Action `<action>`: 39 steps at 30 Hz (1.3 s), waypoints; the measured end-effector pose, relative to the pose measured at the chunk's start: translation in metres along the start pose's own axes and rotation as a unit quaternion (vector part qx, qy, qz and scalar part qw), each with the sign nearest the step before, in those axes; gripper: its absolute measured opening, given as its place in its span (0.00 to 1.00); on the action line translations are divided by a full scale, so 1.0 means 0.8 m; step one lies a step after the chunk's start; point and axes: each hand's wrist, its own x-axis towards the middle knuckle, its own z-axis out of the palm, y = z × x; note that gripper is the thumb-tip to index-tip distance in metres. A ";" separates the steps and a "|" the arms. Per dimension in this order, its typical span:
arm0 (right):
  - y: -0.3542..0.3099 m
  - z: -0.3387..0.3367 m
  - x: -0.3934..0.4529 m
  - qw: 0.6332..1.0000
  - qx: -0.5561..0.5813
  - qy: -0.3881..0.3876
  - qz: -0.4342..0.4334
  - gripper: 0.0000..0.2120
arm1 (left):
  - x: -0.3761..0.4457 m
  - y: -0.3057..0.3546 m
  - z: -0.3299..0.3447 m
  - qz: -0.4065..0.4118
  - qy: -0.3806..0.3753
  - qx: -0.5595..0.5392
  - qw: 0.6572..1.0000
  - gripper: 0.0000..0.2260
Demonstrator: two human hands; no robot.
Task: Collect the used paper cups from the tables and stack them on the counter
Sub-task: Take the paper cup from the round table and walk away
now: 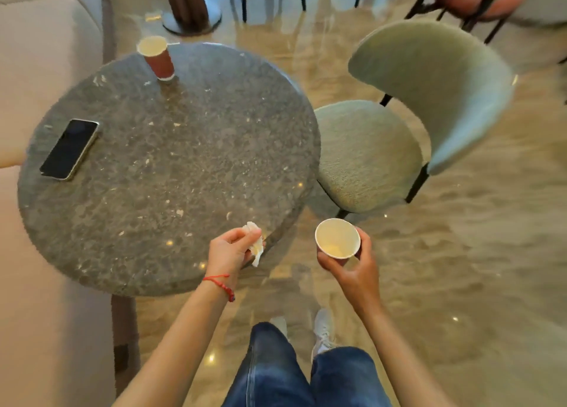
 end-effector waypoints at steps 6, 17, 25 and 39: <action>0.030 -0.099 -0.031 0.987 0.015 0.155 0.043 0.33 | -0.009 -0.013 0.126 -0.006 -0.126 0.103 0.987 0.06; 0.090 -0.305 -0.090 0.929 0.073 0.345 0.114 0.34 | -0.088 -0.089 0.376 0.028 -0.287 0.252 0.924 0.13; 0.121 -0.447 -0.097 0.893 0.074 0.420 0.145 0.35 | -0.139 -0.136 0.535 0.022 -0.337 0.309 0.889 0.09; 0.158 -0.594 0.108 0.866 0.068 0.463 0.174 0.32 | -0.048 -0.097 0.777 0.020 -0.342 0.321 0.883 0.06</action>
